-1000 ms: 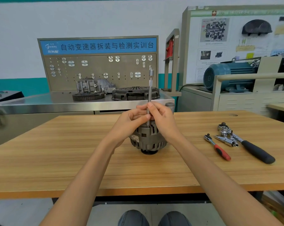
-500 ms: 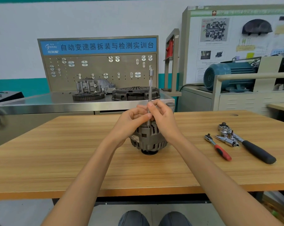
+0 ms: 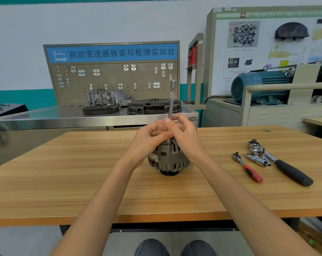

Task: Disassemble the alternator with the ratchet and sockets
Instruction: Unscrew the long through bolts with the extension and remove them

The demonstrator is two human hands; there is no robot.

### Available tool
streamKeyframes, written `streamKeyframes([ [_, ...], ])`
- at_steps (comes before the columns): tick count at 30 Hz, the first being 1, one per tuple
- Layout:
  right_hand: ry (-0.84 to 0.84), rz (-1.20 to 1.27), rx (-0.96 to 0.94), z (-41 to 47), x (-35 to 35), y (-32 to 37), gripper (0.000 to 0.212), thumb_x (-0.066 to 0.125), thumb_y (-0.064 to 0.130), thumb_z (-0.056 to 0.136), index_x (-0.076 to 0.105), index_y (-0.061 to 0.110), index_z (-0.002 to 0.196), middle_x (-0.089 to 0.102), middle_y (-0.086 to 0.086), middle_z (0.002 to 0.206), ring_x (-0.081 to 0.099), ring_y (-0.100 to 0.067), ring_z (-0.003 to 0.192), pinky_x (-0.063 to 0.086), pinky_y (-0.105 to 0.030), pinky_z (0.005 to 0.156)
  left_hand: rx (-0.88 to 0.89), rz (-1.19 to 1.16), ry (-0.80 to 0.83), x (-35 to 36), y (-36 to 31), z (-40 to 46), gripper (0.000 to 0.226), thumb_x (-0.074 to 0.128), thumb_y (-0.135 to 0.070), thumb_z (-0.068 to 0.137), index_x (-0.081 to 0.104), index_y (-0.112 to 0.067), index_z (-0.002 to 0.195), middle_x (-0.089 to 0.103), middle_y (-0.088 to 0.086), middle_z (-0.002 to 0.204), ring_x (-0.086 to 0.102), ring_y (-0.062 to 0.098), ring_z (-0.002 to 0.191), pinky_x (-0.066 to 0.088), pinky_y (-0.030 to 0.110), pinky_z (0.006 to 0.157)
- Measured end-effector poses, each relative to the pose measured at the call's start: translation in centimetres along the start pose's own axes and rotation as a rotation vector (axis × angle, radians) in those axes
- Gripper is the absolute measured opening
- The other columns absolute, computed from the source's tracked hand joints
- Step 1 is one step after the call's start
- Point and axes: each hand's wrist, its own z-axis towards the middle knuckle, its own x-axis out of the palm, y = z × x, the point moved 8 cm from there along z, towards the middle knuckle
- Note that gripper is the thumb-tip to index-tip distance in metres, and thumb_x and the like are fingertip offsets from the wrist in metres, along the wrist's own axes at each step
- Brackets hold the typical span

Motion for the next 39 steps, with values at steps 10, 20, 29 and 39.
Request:
streamKeyframes([
  [10,0.021,-0.054,-0.035,-0.04,-0.05,0.41,0.025,0.042,0.014,0.1,0.067,0.013,0.099,0.07,-0.003,0.102,0.064,-0.01,0.1,0.051,-0.023,0.089,0.014,-0.063,0.029,0.09,-0.07,-0.11,0.012,0.064,-0.019,0.09,0.074,-0.025,0.093,0.076,-0.003,0.093,0.07,0.007,0.088,0.052,0.016,0.069],
  [20,0.011,0.005,-0.002,-0.09,0.09,0.08,0.012,0.051,0.02,0.097,0.061,0.018,0.091,0.071,-0.009,0.099,0.068,-0.014,0.089,0.056,-0.027,0.08,0.024,-0.032,-0.011,0.01,0.12,0.1,0.008,0.067,-0.012,0.087,0.071,-0.02,0.085,0.074,-0.002,0.081,0.067,0.007,0.077,0.054,0.019,0.072],
  [29,0.015,-0.062,-0.038,-0.07,0.0,0.37,0.025,0.042,0.016,0.1,0.067,0.017,0.098,0.069,-0.002,0.103,0.064,-0.011,0.101,0.052,-0.025,0.089,0.025,-0.07,0.011,0.19,0.12,-0.18,0.011,0.065,-0.015,0.089,0.073,-0.023,0.092,0.076,0.002,0.091,0.071,0.012,0.086,0.055,0.021,0.069],
  [39,0.014,-0.028,-0.038,-0.05,0.1,0.36,0.016,0.048,0.014,0.097,0.063,0.018,0.094,0.07,0.009,0.093,0.066,0.0,0.088,0.05,-0.014,0.075,0.009,-0.014,-0.047,0.05,0.07,0.03,0.003,0.069,-0.015,0.085,0.069,-0.015,0.089,0.073,0.003,0.085,0.067,0.011,0.08,0.053,0.026,0.076],
])
